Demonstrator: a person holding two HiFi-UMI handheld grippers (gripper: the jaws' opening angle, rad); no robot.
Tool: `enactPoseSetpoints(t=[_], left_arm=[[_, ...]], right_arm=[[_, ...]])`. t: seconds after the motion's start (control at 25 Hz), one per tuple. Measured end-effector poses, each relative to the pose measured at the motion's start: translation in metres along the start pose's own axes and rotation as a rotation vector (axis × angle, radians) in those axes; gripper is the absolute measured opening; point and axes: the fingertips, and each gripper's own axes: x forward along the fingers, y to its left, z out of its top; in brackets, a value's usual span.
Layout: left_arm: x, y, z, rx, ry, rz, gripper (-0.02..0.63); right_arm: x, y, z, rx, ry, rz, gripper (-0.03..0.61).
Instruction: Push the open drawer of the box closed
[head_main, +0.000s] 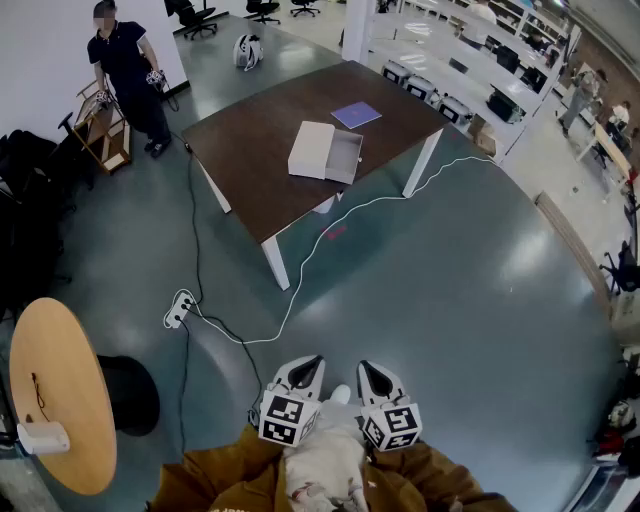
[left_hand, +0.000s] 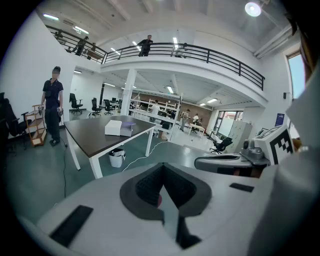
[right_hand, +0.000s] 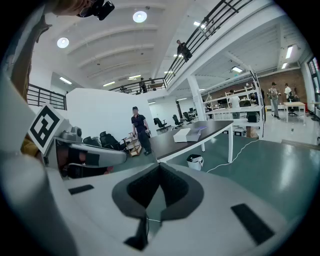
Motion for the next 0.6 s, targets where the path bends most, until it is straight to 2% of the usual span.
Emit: enactPoseSetpoints(t=[0.4, 0.6], left_arm=[[0.012, -0.009, 0.0, 0.006, 0.022, 0.0, 0.006], [0.024, -0.023, 0.004, 0.008, 0.035, -0.001, 0.006]], right_arm=[[-0.005, -0.014, -0.001, 0.021, -0.008, -0.002, 0.006], [-0.011, -0.023, 0.006, 0.056, -0.038, 0.036, 0.006]])
